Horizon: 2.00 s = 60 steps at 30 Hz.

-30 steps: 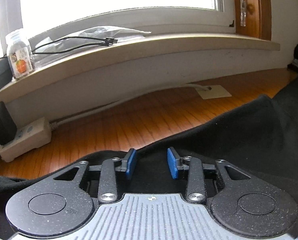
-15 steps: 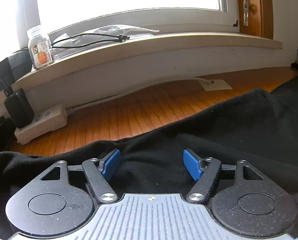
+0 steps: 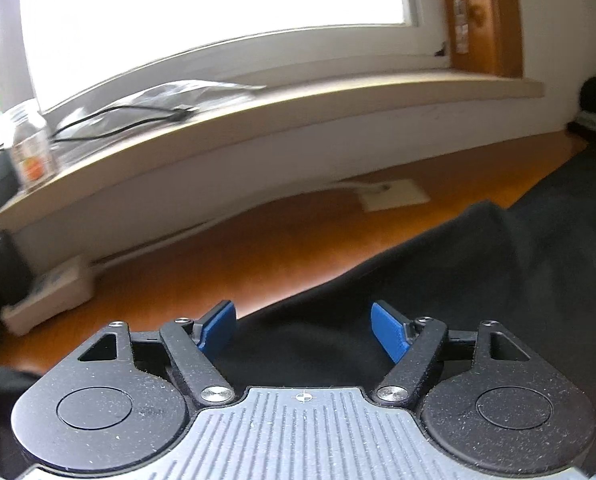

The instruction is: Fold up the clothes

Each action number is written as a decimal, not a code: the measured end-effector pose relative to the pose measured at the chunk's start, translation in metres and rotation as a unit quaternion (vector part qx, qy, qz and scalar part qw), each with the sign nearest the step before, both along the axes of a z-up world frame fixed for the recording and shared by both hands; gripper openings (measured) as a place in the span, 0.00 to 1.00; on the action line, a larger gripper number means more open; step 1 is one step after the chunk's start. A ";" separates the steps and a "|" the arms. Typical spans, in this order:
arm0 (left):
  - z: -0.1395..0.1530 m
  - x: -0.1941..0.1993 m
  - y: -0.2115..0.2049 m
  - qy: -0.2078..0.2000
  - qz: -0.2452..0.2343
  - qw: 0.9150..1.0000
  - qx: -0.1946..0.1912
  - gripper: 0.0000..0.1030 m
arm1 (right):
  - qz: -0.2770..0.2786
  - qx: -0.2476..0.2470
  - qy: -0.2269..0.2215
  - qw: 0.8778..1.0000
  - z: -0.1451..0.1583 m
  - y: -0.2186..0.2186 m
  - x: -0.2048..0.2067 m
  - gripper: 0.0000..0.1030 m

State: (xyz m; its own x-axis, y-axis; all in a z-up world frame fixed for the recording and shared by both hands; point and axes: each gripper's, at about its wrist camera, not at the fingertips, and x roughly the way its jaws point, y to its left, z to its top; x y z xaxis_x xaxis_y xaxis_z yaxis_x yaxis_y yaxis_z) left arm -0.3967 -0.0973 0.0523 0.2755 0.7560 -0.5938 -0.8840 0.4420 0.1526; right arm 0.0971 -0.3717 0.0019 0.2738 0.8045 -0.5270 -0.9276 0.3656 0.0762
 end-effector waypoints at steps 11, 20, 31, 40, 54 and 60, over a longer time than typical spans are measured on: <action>-0.018 0.043 0.010 -0.004 -0.049 0.999 -0.011 0.76 | -0.040 -0.017 -0.001 0.999 -0.023 0.025 0.053 0.33; -0.021 0.054 0.051 -0.040 -0.027 0.998 -0.041 0.81 | -0.020 -0.014 -0.081 0.996 -0.003 0.071 0.079 0.03; -0.023 0.139 0.077 -0.018 -0.049 0.998 -0.021 0.82 | -0.112 -0.050 -0.108 0.987 0.000 0.066 0.145 0.13; -0.026 0.136 0.077 -0.043 -0.082 0.994 -0.057 1.00 | -0.087 0.032 0.008 0.996 -0.001 0.062 0.087 0.36; -0.004 0.117 0.038 -0.072 -0.091 0.993 -0.006 0.94 | 0.035 0.016 -0.010 0.999 -0.006 0.110 -0.027 0.53; 0.019 0.103 -0.030 -0.077 -0.094 0.993 0.012 0.52 | 0.094 -0.011 -0.001 0.996 -0.010 0.131 -0.036 0.58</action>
